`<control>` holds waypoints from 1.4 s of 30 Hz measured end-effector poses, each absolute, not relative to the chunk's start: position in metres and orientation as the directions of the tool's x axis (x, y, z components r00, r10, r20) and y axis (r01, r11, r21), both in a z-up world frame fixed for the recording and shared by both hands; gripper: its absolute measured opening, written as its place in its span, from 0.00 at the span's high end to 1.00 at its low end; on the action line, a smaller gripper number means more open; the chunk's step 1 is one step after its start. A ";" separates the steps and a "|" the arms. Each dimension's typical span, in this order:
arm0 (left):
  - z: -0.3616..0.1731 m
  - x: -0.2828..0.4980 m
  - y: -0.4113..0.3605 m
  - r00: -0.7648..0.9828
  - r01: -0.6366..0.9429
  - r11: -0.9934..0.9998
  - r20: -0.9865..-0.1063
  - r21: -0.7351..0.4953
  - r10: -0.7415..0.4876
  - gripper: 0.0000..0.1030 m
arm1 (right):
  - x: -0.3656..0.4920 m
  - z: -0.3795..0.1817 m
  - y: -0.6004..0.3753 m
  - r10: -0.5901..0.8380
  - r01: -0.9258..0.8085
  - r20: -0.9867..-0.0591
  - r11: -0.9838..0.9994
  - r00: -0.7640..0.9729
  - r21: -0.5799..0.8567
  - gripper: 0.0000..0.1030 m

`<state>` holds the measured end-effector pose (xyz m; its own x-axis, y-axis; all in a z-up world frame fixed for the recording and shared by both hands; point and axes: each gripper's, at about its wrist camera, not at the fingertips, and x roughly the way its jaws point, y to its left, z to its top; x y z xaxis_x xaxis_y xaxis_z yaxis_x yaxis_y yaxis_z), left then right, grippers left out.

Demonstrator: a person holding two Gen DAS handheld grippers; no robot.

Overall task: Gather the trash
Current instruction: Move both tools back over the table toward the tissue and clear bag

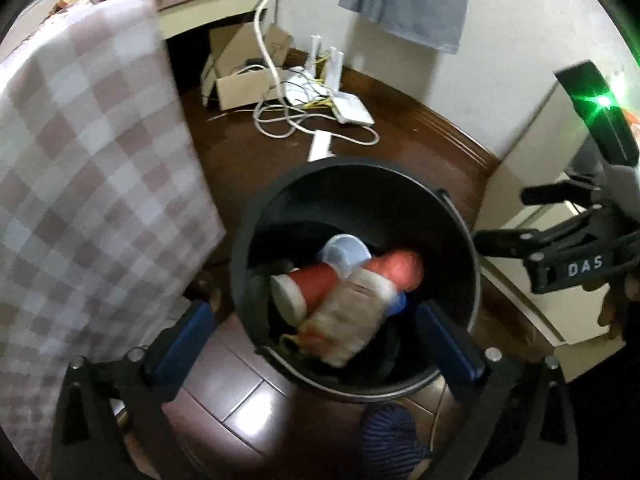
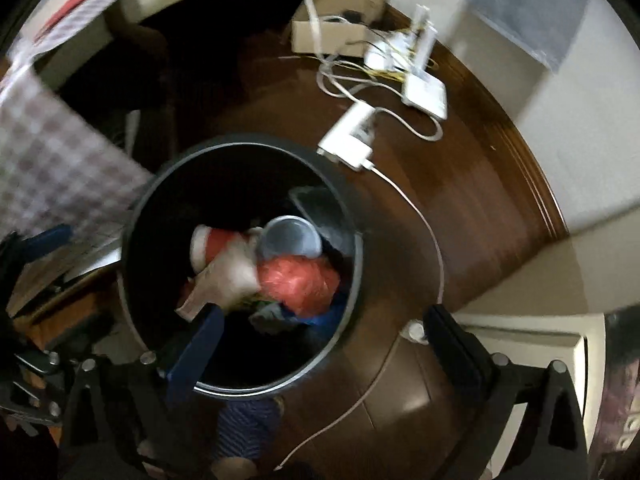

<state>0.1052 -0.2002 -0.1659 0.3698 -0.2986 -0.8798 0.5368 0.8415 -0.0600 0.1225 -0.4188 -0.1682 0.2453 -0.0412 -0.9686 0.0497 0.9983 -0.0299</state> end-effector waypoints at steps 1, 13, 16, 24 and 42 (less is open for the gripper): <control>-0.166 0.106 -0.199 0.374 0.531 0.846 -0.879 -0.060 -0.297 0.01 | 0.122 -0.169 -0.418 -0.051 0.049 -0.969 0.998 0.240 -0.041 0.01; -0.161 0.108 -0.192 0.407 0.516 0.856 -0.868 -0.039 -0.285 0.01 | 0.121 -0.164 -0.410 -0.106 0.017 -0.965 0.994 0.238 -0.105 0.01; -0.156 0.107 -0.190 0.417 0.514 0.857 -0.864 -0.032 -0.283 0.01 | 0.121 -0.158 -0.408 -0.110 0.016 -0.961 0.994 0.253 -0.110 0.01; -0.134 0.101 -0.177 0.467 0.492 0.870 -0.835 -0.027 -0.290 0.01 | 0.120 -0.138 -0.401 -0.119 0.010 -0.946 0.993 0.301 -0.122 0.01; -0.058 0.099 -0.133 0.637 0.394 0.919 -0.713 -0.028 -0.295 0.01 | 0.128 -0.067 -0.360 -0.060 -0.039 -0.861 0.995 0.504 -0.092 0.01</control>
